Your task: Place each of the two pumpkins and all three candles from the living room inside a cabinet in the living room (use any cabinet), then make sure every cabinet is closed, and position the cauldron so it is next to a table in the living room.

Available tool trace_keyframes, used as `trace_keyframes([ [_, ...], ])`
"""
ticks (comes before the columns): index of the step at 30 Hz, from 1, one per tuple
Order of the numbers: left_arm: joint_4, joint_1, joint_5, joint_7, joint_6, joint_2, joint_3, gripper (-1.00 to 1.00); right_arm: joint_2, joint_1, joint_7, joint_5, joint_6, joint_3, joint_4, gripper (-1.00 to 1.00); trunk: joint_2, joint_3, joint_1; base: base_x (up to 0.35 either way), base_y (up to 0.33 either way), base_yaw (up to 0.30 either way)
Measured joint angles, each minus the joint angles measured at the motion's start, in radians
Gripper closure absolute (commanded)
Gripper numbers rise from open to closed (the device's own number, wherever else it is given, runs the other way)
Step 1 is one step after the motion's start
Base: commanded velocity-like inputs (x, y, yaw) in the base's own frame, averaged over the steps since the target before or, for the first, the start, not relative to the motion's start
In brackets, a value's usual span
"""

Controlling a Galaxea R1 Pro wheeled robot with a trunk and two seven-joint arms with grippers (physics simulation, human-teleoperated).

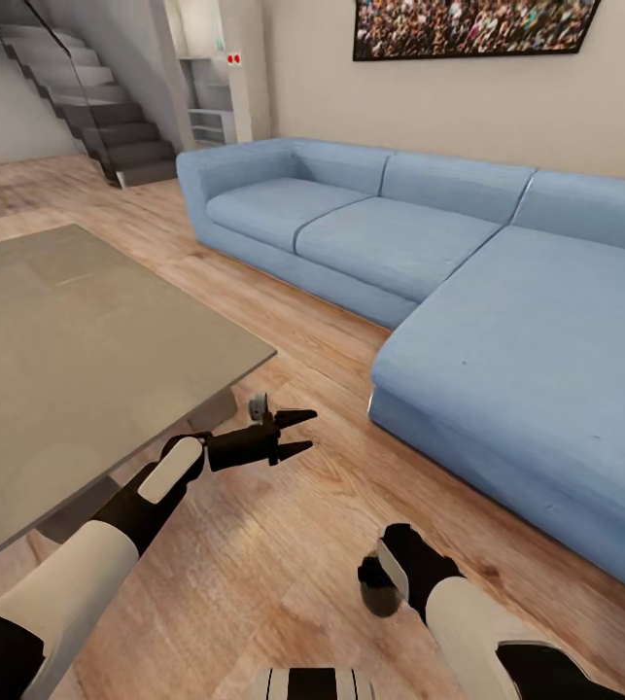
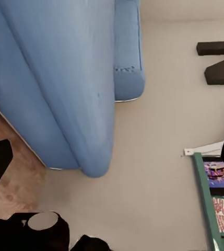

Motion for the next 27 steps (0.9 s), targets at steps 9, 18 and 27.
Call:
trace_keyframes([
  [9,-0.014,-0.002,-0.044,0.164,-0.013,0.000,0.004,-1.00,0.000,0.003,0.062,-0.004,0.274,0.005,-0.305,1.00,0.002,0.035,-0.004,0.000,0.000,0.000],
  [18,-0.130,-0.003,-0.044,0.414,-0.013,0.000,0.004,-1.00,-0.002,0.008,0.241,0.009,0.284,0.008,-0.308,1.00,0.004,0.070,-0.008,0.000,0.000,0.000],
  [27,-0.201,-0.003,-0.045,0.526,-0.007,0.003,0.005,-1.00,0.000,0.010,0.244,0.008,0.283,0.008,-0.306,1.00,0.064,0.098,-0.041,0.000,0.000,0.000],
])
